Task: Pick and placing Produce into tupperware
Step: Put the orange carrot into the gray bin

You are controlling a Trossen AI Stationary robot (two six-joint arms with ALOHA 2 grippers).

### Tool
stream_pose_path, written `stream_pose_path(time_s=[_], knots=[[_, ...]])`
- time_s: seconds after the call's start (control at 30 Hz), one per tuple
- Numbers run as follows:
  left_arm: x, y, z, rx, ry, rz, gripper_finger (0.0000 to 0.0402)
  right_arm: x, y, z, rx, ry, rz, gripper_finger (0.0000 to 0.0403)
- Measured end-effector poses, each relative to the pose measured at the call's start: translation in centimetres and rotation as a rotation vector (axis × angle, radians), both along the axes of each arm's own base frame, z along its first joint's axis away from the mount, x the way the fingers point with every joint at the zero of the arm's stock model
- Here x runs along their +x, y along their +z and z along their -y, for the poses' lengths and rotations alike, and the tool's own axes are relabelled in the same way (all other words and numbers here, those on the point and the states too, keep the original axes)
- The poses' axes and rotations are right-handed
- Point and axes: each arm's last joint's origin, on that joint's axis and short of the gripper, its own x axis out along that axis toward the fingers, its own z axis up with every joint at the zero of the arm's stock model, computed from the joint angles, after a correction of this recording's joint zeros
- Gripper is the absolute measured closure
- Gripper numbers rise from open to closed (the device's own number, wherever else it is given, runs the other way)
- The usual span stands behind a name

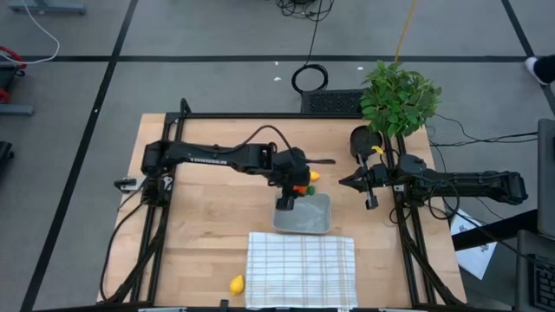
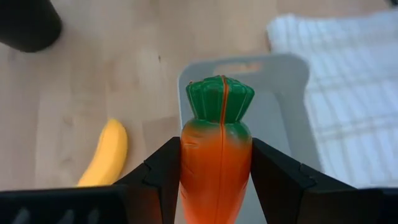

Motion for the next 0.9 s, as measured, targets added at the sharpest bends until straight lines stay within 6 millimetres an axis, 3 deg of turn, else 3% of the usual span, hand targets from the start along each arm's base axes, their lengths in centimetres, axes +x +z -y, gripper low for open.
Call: stream_pose_path(time_s=[0.27,0.6,0.9], knots=[[1.2,-3.1,1.9,0.044,-0.102,-0.049,0.0238,0.0,0.0,0.0,-0.001,0.000,-0.003,0.0403],[1.6,-3.0,2.9,-0.026,-0.074,-0.014,0.0238,0.0,0.0,0.0,-0.001,0.000,-0.003,0.0403],[1.4,-4.5,4.1,0.043,-0.139,0.003,0.0238,0.0,0.0,0.0,0.002,0.000,-0.003,0.0403]])
